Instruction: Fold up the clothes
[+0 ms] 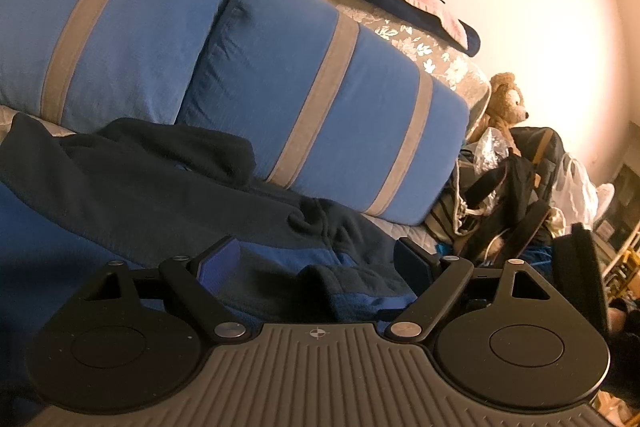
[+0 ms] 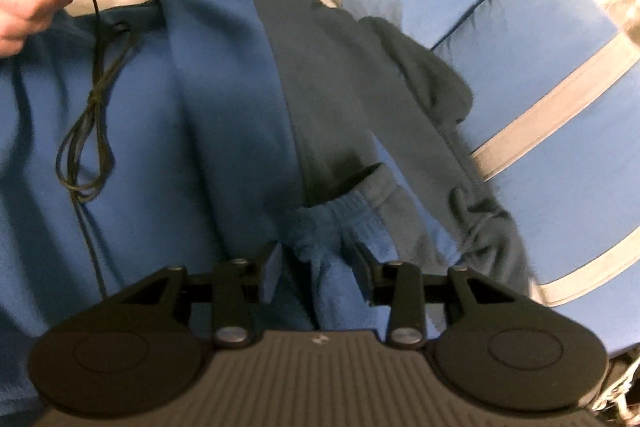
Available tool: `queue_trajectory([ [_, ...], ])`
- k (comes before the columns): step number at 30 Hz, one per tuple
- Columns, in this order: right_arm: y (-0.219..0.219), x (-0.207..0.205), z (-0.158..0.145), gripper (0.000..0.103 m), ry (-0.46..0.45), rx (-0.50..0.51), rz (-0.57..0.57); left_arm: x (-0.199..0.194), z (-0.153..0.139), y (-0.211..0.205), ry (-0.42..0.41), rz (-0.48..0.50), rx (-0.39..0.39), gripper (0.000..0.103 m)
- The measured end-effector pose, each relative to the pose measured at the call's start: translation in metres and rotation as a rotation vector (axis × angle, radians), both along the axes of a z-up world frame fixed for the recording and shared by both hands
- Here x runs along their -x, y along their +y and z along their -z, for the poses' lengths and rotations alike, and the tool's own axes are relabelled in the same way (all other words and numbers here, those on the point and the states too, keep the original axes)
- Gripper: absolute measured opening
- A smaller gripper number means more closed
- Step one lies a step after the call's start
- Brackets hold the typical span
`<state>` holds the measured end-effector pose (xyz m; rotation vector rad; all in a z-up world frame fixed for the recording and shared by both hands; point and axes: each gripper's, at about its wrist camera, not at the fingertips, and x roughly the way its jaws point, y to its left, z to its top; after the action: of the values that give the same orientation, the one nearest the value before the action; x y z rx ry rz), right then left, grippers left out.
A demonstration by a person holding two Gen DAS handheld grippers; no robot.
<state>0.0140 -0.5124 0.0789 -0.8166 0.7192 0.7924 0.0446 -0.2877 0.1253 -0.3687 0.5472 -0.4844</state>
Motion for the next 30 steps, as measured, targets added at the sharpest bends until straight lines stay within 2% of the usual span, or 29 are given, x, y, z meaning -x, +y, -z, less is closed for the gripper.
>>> queue_trajectory([
  [5, 0.004, -0.013, 0.004, 0.052, 0.046, 0.000, 0.019, 0.000, -0.001, -0.001, -0.009, -0.002, -0.006, 0.085],
  [8, 0.007, -0.016, 0.011, 0.049, 0.043, 0.026, 0.016, 0.001, -0.001, -0.003, -0.021, -0.004, -0.026, 0.085],
  [9, 0.008, -0.017, 0.013, 0.044, 0.042, 0.030, 0.016, 0.002, -0.001, -0.003, -0.027, -0.007, -0.036, 0.085],
  [10, 0.010, -0.017, 0.015, 0.026, 0.041, 0.034, 0.016, 0.002, -0.002, -0.004, -0.033, -0.009, -0.046, 0.085],
  [11, 0.011, -0.015, 0.016, 0.022, 0.032, 0.036, 0.013, 0.003, -0.002, -0.005, -0.039, -0.016, -0.058, 0.085],
  [15, 0.012, -0.004, 0.015, 0.016, -0.041, 0.035, -0.002, 0.002, -0.002, -0.006, -0.047, -0.038, -0.088, 0.085],
  [21, 0.004, 0.018, 0.002, 0.014, -0.214, -0.006, -0.001, -0.006, 0.003, 0.002, 0.031, -0.026, -0.014, 0.085],
  [25, -0.001, 0.031, -0.002, 0.014, -0.316, -0.018, 0.001, -0.010, 0.005, 0.007, 0.055, -0.066, -0.003, 0.085],
  [27, -0.003, 0.037, -0.004, 0.014, -0.351, -0.025, 0.006, -0.013, 0.004, 0.008, 0.062, -0.084, -0.019, 0.085],
  [30, -0.005, 0.043, -0.008, 0.014, -0.380, -0.046, 0.010, -0.017, 0.002, 0.008, 0.096, -0.069, -0.001, 0.085],
])
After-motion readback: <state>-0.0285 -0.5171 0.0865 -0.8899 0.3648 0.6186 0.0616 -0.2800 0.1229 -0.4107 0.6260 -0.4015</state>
